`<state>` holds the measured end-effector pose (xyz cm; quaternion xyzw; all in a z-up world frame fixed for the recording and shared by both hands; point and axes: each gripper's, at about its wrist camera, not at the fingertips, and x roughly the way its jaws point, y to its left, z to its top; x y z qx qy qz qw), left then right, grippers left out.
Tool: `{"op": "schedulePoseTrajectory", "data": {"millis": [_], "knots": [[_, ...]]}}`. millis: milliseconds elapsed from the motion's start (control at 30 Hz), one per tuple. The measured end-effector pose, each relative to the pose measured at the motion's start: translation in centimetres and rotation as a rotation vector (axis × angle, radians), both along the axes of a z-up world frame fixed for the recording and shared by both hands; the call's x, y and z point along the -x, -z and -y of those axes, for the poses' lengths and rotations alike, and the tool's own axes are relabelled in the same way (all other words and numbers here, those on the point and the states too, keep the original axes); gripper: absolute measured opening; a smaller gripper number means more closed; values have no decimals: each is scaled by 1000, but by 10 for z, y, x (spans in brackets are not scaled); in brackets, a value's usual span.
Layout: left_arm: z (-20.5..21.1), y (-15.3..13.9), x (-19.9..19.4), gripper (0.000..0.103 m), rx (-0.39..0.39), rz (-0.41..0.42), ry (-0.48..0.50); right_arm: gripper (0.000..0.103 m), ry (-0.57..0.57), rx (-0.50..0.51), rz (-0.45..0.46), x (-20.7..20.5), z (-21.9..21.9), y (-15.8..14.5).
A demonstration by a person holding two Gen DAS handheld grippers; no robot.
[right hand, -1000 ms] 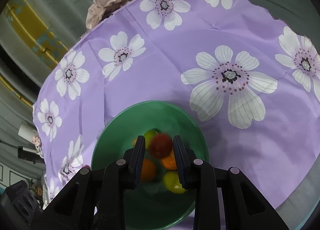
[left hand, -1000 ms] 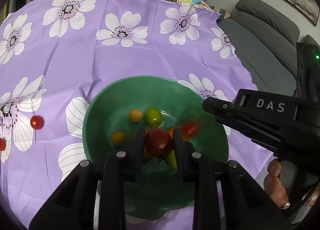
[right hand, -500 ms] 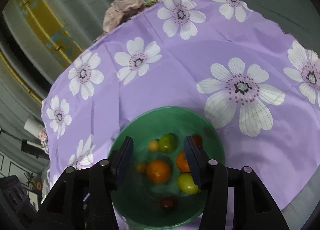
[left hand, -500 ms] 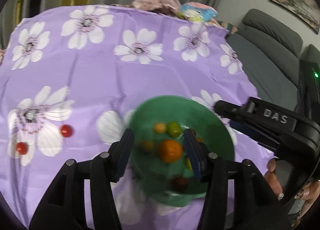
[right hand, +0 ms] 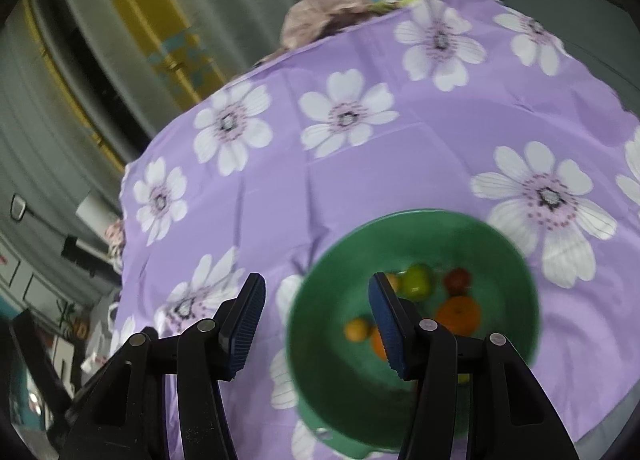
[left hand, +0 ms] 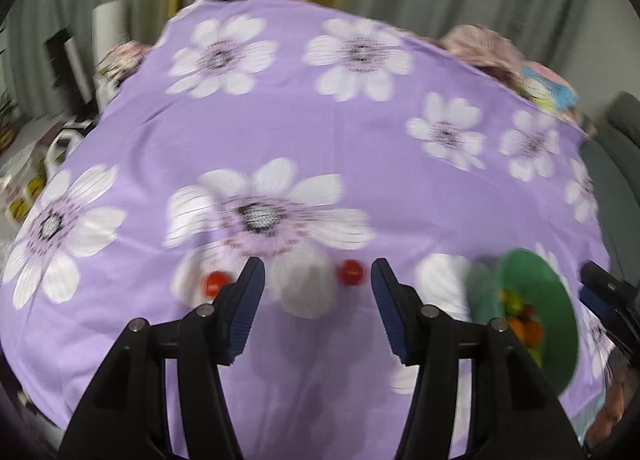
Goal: Organize fruits
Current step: 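Move the right gripper to another cherry tomato on the cloth, then close the right gripper on the cherry tomato and lift it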
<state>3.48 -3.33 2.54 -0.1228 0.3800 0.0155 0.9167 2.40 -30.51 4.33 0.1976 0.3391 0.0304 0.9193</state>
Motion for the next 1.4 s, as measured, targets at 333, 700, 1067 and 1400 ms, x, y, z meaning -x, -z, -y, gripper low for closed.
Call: {"op": "schedulePoseTrajectory", "data": {"millis": [333,700,1067,1400], "knots": [[-39,35,-17,47,63,-131,-27,54,-234,54,-99,-46,-104,15],[-49,61,-39,33,67,-241,-43,49,-300,142,-328,-116,-163,72],[-53,73,-50,33,-6,-260,-113,44,-285,154,-387,-132,-162,103],[-56,85,-57,29,1,-285,-130,31,-290,195,-386,-136,-165,113]]}}
